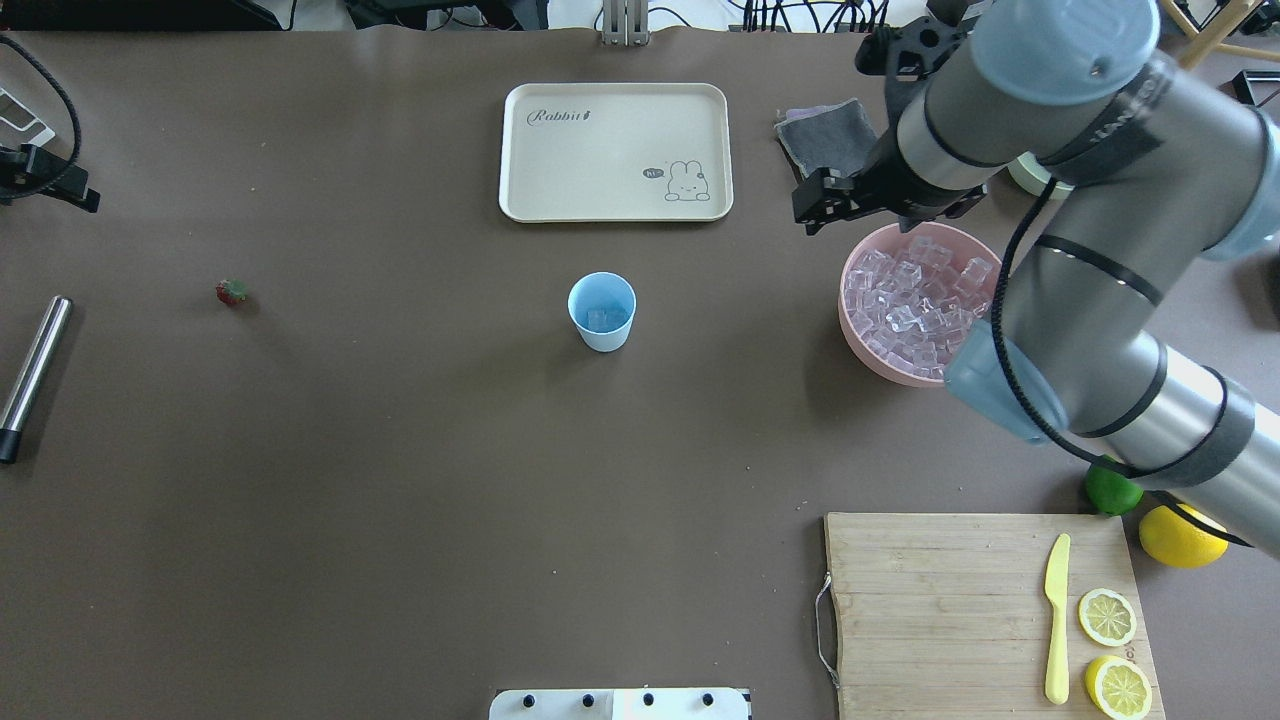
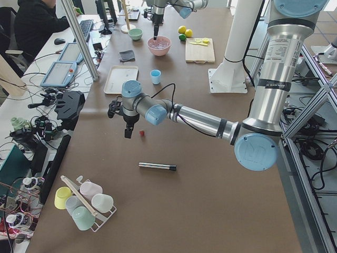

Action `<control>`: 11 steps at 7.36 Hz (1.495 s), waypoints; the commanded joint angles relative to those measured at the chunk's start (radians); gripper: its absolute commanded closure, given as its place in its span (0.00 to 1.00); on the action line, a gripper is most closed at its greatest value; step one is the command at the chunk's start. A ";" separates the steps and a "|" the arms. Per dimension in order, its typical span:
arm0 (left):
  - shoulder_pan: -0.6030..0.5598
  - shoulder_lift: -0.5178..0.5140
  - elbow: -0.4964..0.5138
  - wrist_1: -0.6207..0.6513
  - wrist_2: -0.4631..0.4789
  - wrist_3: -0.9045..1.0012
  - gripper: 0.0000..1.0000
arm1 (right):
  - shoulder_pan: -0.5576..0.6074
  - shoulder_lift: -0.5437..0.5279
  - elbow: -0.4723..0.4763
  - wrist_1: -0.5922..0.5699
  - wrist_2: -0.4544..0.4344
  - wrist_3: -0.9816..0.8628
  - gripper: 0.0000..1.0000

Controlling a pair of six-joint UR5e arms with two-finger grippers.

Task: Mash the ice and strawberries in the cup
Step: 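Move the right gripper back toward the pink ice bowl, then lower the left gripper over the red strawberry on the table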

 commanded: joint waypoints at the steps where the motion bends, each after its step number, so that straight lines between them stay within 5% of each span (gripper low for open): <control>1: 0.133 -0.040 0.021 -0.003 0.066 -0.079 0.01 | 0.195 -0.198 0.035 -0.008 0.110 -0.351 0.00; 5: 0.156 -0.071 0.092 -0.057 0.065 -0.085 0.02 | 0.578 -0.404 -0.076 -0.011 0.225 -0.981 0.00; 9: 0.156 -0.076 0.101 -0.059 0.060 -0.088 0.02 | 0.725 -0.567 -0.117 -0.004 0.236 -1.143 0.00; 11: 0.156 -0.076 0.101 -0.059 0.055 -0.089 0.02 | 0.731 -0.587 -0.192 0.003 0.346 -1.149 0.00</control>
